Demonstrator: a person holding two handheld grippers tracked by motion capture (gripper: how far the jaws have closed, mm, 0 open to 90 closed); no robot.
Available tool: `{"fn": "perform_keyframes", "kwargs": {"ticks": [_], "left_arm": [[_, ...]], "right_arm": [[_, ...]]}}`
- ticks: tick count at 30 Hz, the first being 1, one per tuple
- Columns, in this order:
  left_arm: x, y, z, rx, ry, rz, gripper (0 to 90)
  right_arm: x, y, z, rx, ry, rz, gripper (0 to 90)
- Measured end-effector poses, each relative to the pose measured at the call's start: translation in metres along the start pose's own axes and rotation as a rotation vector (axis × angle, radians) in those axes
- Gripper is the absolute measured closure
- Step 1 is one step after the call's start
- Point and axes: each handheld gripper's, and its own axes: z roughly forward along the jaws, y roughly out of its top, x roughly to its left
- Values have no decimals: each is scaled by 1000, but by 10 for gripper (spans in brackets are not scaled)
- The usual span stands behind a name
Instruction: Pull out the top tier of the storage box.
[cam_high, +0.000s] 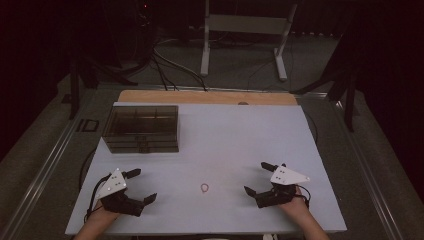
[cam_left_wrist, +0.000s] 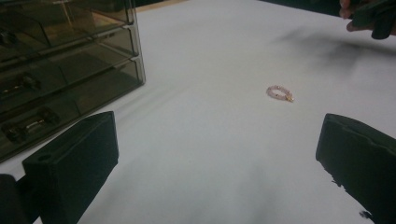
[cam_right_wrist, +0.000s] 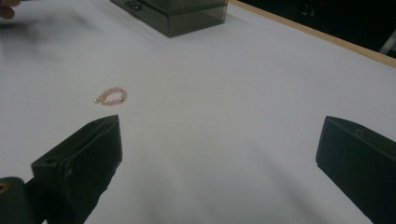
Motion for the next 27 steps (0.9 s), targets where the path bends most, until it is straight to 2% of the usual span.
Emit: {"fn": "perform_keyframes", "kwargs": {"ticks": [6,18,22,27], "left_arm": [[-1,0,1,9,-9,5,0],[-1,0,3,12,-9,18,0],[-3,1,4,21,-19,25,0],[-7,1,6,27,-39,39,0]], "right_arm": [[-1,1,-2,-9,-15,2,7],[3,1,1,15,0,-6,7],[2,0,1,25,-12,-7,6],[3,1,0,15,-1,-4,7]]}}
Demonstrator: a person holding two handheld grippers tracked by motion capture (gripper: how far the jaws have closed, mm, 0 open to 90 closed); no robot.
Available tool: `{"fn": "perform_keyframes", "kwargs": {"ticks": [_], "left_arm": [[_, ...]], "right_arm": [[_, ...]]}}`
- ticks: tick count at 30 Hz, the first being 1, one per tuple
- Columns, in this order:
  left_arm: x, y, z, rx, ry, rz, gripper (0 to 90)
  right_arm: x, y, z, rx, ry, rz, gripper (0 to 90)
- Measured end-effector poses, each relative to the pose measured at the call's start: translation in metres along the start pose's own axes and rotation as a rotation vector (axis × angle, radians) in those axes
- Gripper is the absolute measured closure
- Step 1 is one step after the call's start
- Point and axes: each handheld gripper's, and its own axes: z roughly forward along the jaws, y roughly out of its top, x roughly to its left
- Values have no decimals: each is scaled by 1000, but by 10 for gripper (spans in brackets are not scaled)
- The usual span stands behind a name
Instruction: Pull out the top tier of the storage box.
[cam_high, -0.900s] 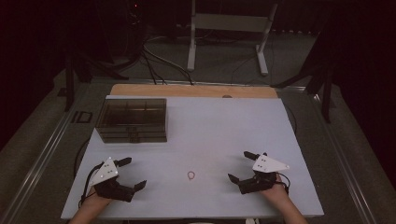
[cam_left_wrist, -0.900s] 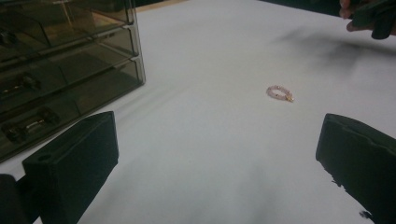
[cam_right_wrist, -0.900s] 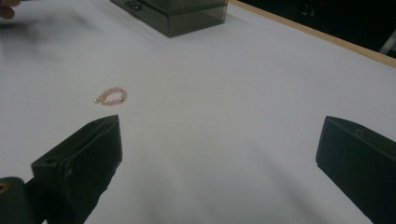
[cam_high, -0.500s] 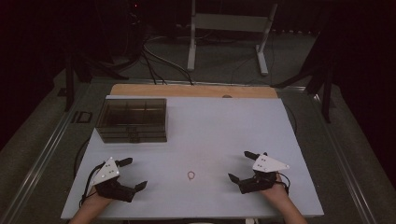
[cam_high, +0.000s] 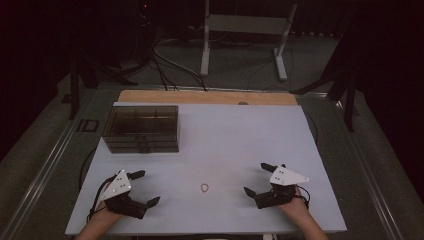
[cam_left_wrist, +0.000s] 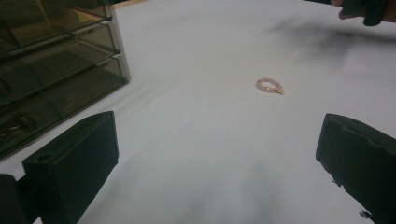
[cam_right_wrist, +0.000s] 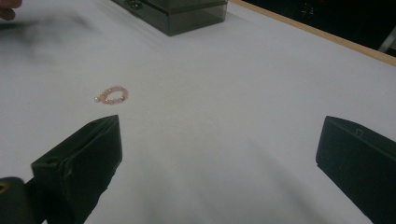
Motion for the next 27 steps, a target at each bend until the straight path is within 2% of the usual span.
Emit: {"fn": "perform_keyframes", "kwargs": {"ticks": [7,12,13,16,19,22,27], "left_arm": [[-7,3,4,5,-32,20,0],[-8,6,6,7,-40,29,0],[-9,7,6,9,-39,40,0],[-10,11,5,5,-58,31,0],[-12,14,5,21,-75,52,0],[-13,17,5,32,-75,74,0],[-10,22,3,35,-65,88,0]], "right_arm": [[3,1,0,-3,12,-14,7],[3,2,-1,-9,13,-8,7],[4,2,-1,-10,13,-6,7],[5,2,-1,-12,12,-12,7],[6,4,-3,-30,6,-11,7],[6,4,-3,-38,8,-6,7],[7,5,-3,-37,14,-6,7]]}}
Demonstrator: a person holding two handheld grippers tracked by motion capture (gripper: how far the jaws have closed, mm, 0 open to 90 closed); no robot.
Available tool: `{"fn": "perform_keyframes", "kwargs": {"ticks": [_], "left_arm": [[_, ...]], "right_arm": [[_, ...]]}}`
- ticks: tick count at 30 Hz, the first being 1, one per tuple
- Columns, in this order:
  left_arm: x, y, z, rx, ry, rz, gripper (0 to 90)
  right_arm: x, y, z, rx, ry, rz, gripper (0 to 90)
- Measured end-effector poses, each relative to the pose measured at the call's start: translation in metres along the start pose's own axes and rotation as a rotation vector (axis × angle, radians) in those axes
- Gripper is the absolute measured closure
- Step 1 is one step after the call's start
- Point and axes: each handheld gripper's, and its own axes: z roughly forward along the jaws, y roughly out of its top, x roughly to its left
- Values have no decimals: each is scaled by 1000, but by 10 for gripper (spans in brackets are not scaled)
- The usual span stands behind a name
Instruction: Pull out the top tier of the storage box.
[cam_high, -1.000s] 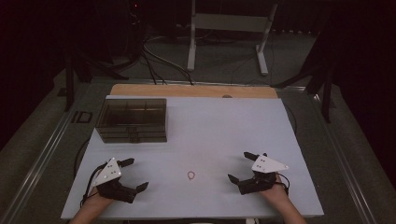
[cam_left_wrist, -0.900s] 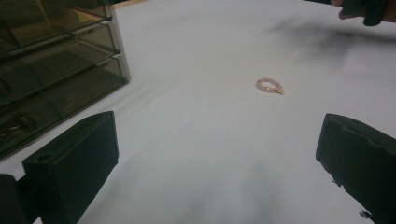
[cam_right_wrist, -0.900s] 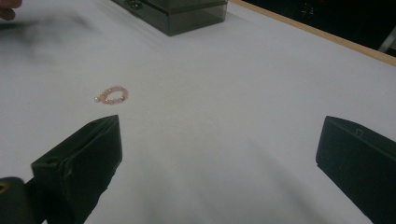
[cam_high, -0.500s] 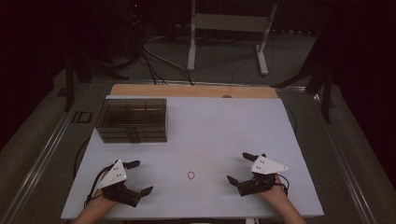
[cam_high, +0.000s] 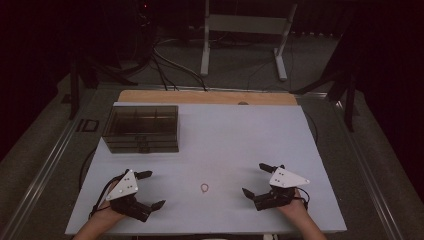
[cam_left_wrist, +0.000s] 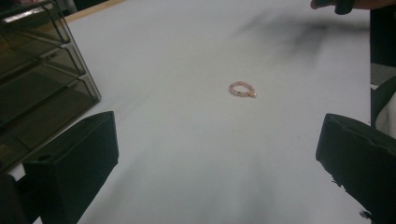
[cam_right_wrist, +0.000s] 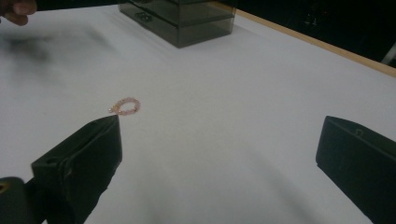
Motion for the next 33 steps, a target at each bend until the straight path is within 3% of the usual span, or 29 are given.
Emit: {"fn": "perform_keyframes", "kwargs": {"ticks": [23,33], "left_arm": [[18,26,-23,39,114,118,0],[28,32,-25,56,158,150,0]], "right_arm": [[-1,1,1,-9,32,39,7],[0,1,3,-2,36,25,7]]}}
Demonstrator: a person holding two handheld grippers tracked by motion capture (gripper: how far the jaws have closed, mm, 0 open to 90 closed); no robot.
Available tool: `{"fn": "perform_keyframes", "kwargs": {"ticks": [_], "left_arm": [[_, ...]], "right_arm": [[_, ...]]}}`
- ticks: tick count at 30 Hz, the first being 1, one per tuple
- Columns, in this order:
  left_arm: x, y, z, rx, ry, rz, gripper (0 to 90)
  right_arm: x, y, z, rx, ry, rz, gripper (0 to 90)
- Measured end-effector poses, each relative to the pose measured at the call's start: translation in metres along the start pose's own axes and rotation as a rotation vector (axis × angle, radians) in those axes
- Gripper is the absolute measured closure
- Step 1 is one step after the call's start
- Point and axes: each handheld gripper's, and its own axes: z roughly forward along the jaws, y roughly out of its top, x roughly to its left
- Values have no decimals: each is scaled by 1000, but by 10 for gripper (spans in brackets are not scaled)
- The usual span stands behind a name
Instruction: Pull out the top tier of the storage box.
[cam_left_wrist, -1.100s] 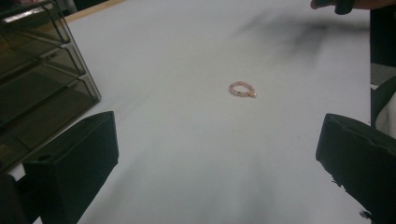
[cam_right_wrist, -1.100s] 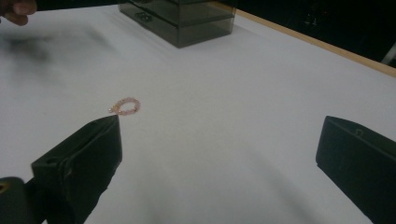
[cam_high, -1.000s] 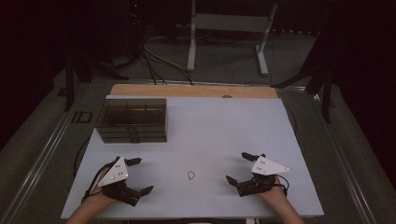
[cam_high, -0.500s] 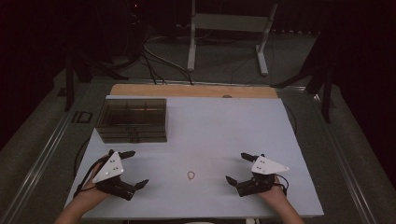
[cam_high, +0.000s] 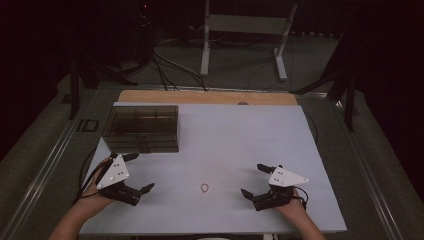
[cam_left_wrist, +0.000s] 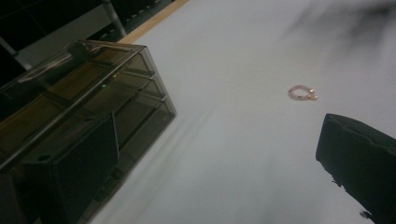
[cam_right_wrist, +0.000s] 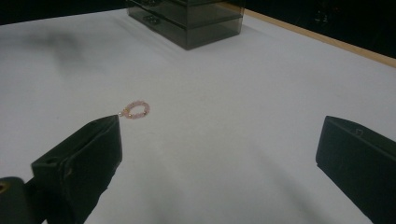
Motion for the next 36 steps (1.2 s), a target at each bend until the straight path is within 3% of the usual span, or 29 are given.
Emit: {"fn": "perform_keyframes", "kwargs": {"ticks": [24,36], "left_arm": [[6,8,3,109,96,136,0],[8,12,11,182,179,228,0]], "right_arm": [[1,0,2,15,8,-3,7],[1,-1,3,20,15,-4,7]]}}
